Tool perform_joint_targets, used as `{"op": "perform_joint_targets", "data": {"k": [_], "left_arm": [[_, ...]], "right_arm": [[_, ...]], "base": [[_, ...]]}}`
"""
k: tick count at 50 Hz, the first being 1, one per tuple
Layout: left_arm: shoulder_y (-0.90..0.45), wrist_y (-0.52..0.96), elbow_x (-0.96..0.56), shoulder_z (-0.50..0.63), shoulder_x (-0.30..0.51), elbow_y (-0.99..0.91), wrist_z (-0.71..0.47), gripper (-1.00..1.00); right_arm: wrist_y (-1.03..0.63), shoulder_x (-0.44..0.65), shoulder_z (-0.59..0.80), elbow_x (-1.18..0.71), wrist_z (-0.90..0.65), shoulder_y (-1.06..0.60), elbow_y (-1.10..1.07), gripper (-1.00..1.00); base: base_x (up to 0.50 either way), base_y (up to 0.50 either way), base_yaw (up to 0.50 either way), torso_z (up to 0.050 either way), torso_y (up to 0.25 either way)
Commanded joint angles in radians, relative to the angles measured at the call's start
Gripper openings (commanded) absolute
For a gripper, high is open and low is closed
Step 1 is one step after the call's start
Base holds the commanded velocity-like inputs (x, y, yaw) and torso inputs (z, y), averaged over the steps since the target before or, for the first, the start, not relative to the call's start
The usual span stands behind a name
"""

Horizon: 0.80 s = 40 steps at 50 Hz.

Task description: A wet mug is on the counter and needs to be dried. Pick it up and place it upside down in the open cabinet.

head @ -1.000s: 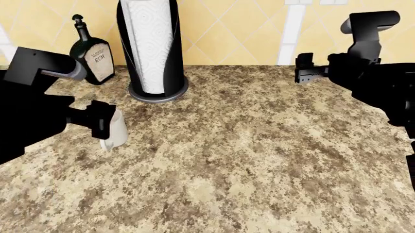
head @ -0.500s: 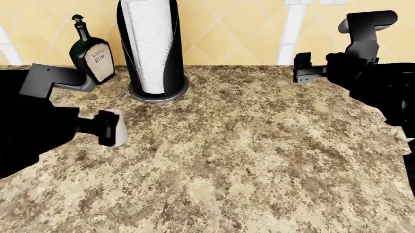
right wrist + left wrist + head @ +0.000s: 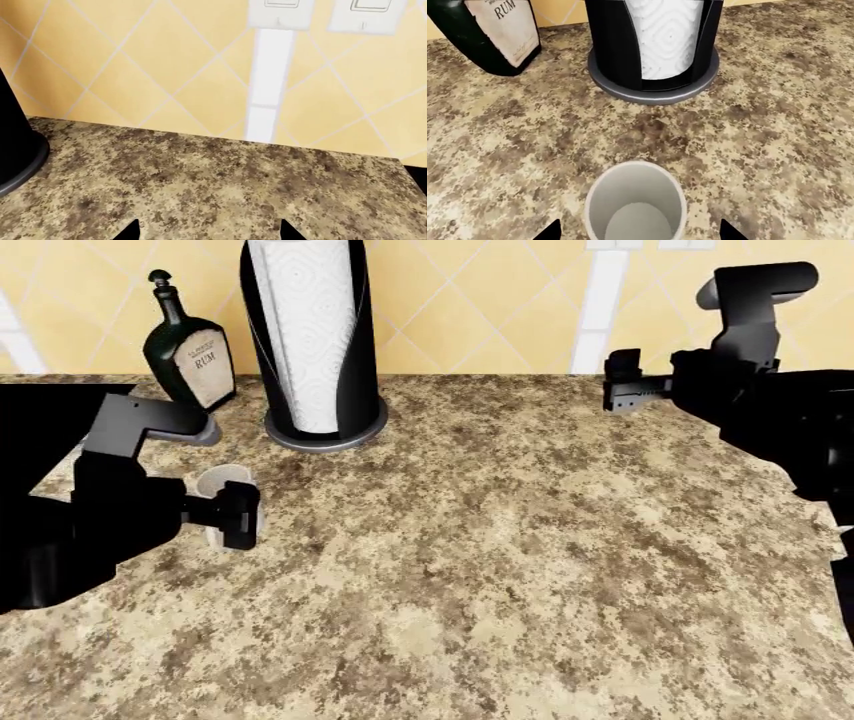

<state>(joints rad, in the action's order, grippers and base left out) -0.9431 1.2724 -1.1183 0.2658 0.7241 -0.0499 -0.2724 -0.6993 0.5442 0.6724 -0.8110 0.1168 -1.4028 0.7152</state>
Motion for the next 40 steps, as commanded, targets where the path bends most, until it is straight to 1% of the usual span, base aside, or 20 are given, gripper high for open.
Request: {"op": "perform_joint_targets", "data": {"k": [1,18,23,24,29,40], "left_arm": [[0.002,-0.053,0.067,0.054,-0.023,0.068,0.03,1.0],[0.02,-0.14,0.131,0.105,-0.044,0.119,0.088,1.0],[0.053,-0.246,0.18,0.108,-0.044,0.103,0.113,1.0],[0.058,-0.261,0.188,0.108,-0.045,0.103,0.114,-1.0],[0.071,-0.288,0.211,0.11,-0.05,0.108,0.098,-1.0],[0.093,-0.287,0.203,0.113,-0.037,0.071,0.096,-1.0]], "right_arm": [[0.002,0.001,-0.001,0.0,0.0,0.003,-0.001,1.0],[0.004,0.004,-0.003,0.001,-0.002,0.006,-0.005,1.0],[0.01,0.001,0.001,0.006,0.0,0.008,-0.004,1.0],[0.009,0.002,0.001,0.006,-0.001,0.008,-0.005,1.0],[0.008,0.004,-0.001,0.005,-0.005,0.006,-0.008,1.0],[0.001,0.014,-0.017,-0.015,-0.021,0.02,-0.049,1.0]], "base": [[0.0,0.0,0.0,0.0,0.0],[0.0,0.0,0.0,0.0,0.0],[0.0,0.0,0.0,0.0,0.0],[0.0,0.0,0.0,0.0,0.0],[0.0,0.0,0.0,0.0,0.0],[0.0,0.0,0.0,0.0,0.0]]}}
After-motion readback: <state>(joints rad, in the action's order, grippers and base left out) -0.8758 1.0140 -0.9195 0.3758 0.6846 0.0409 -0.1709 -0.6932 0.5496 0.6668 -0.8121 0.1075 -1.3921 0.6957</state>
